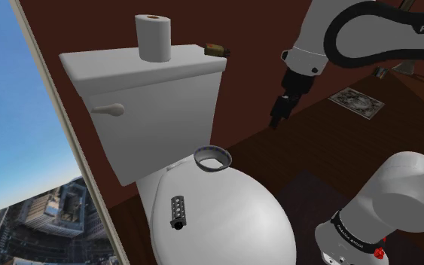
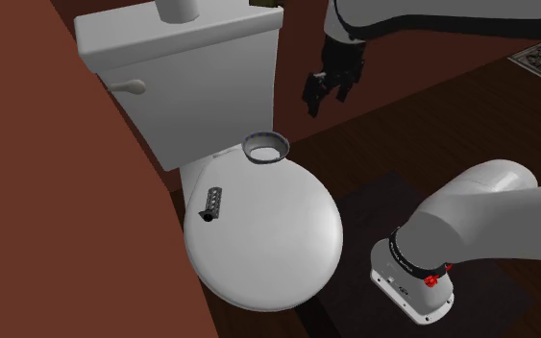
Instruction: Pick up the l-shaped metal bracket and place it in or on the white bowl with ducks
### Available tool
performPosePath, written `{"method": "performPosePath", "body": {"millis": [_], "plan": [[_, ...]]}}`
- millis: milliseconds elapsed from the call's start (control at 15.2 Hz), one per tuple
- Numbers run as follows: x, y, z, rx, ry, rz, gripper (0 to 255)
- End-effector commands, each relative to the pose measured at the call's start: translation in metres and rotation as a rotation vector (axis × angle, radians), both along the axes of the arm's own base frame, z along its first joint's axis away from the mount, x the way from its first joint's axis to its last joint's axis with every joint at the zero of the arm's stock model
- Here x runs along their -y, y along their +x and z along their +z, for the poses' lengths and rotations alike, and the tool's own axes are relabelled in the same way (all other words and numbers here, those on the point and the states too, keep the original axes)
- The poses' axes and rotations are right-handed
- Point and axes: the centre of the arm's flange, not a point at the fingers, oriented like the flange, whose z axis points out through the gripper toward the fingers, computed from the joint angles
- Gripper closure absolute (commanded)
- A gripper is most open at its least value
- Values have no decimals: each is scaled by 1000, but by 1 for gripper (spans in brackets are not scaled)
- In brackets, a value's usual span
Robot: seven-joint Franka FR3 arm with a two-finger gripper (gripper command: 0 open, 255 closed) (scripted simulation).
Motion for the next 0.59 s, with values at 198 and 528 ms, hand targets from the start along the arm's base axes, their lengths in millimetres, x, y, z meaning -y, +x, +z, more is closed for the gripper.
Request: {"method": "performPosePath", "body": {"millis": [198,528], "plan": [[-53,10,-38,3,-6,20,0],[-105,19,-79,5,-13,41,0]]}}
